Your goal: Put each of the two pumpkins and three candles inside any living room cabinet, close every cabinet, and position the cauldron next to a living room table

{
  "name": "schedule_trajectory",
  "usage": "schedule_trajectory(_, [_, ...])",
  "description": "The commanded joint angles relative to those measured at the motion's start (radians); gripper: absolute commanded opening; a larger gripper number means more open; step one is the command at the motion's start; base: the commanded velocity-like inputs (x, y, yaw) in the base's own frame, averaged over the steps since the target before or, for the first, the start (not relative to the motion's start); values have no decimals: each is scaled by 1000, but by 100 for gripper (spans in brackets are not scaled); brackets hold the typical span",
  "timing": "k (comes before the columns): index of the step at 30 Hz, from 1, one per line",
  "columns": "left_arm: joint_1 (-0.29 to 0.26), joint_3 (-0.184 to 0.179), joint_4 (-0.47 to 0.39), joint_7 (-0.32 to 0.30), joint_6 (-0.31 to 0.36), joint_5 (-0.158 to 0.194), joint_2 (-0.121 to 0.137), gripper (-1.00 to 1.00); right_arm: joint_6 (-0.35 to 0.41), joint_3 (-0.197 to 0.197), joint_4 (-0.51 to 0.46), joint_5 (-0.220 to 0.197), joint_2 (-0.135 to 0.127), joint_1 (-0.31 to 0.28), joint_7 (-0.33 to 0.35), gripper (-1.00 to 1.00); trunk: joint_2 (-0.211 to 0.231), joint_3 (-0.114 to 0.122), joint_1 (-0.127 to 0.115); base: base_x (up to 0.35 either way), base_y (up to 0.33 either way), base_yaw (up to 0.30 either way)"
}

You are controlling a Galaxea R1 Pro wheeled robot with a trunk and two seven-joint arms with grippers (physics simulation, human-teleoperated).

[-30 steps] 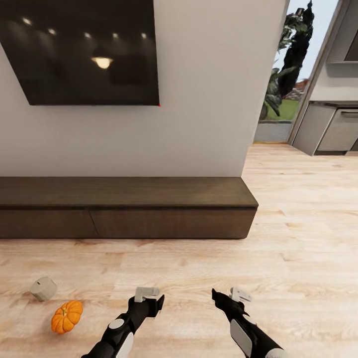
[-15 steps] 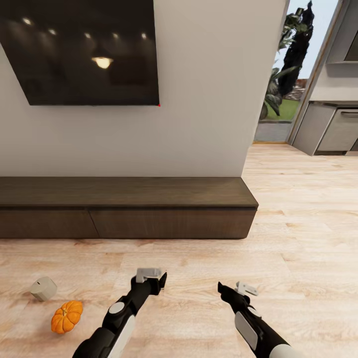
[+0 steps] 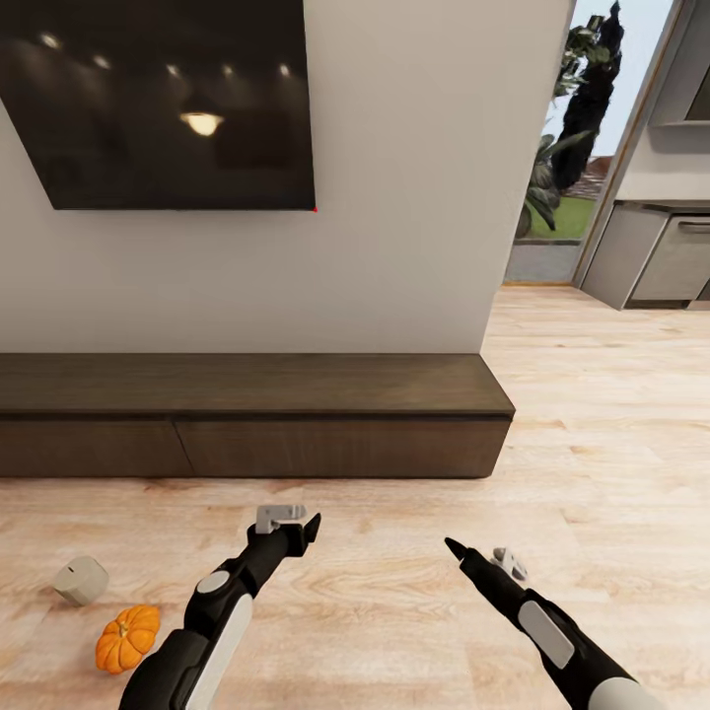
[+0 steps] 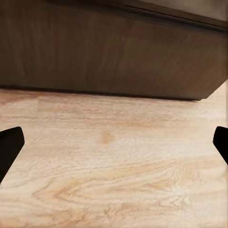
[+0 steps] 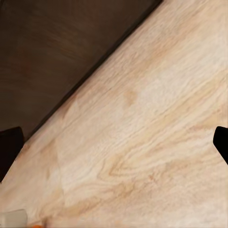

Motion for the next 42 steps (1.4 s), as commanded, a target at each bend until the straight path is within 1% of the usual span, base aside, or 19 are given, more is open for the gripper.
schedule_trajectory(1, [0, -2, -5, 4, 9, 10, -1, 100, 4, 4, -4, -13, -2, -1, 7, 100, 0, -1, 0, 5, 0, 0])
schedule_trajectory(7, [0, -4, -16, 4, 53, 9, -3, 100, 9, 1, -13, -25, -6, -1, 17, 100, 0, -1, 0, 40, -7, 0])
schedule_trajectory(9, [0, -3, -15, 5, 64, 9, -4, 100, 9, 0, -13, -26, -6, -1, 18, 100, 0, -1, 0, 170, -107, 0])
schedule_trajectory(12, [1, -2, -20, 5, 104, 9, -4, 100, 10, 0, -10, -27, -5, -1, 18, 100, 0, -1, 0, 203, -116, 0])
schedule_trajectory(14, [0, -3, -21, 5, 112, 9, -5, 100, 11, 0, -8, -30, -5, -1, 18, 100, 0, -1, 0, 114, -44, 0])
schedule_trajectory(18, [0, -4, -22, 5, 119, 9, -5, 100, 13, 0, -4, -56, -5, -1, 18, 100, 0, -1, 0, 70, -13, 0])
schedule_trajectory(21, [0, -6, -23, 5, 121, 9, -5, 100, 20, 0, -2, -66, -7, -1, 18, 100, 0, -1, 0, 218, -3, 0])
schedule_trajectory(26, [0, -6, -23, 5, 121, 8, -5, 100, 16, 0, -1, -69, -8, -1, 18, 100, 0, -1, 0, 178, 0, 0])
schedule_trajectory(28, [5, -18, -34, -2, 121, 17, -1, 100, 23, 4, 1, -67, -10, -9, 18, 100, 0, -1, 0, 0, 0, 0])
schedule_trajectory(31, [5, -30, -51, 0, 122, 14, -1, 100, 25, 4, 1, -67, -10, -9, 18, 100, 0, -1, 0, 0, 0, 0])
schedule_trajectory(34, [19, -35, -68, 4, 121, 7, 13, 100, 16, 3, 2, -69, -9, -15, 18, 100, 0, -1, 0, 12, 0, 0])
schedule_trajectory(42, [24, -37, -105, 5, 120, 2, 21, 100, 8, 4, 2, -68, -9, -18, 18, 100, 0, -1, 0, 129, 0, 0])
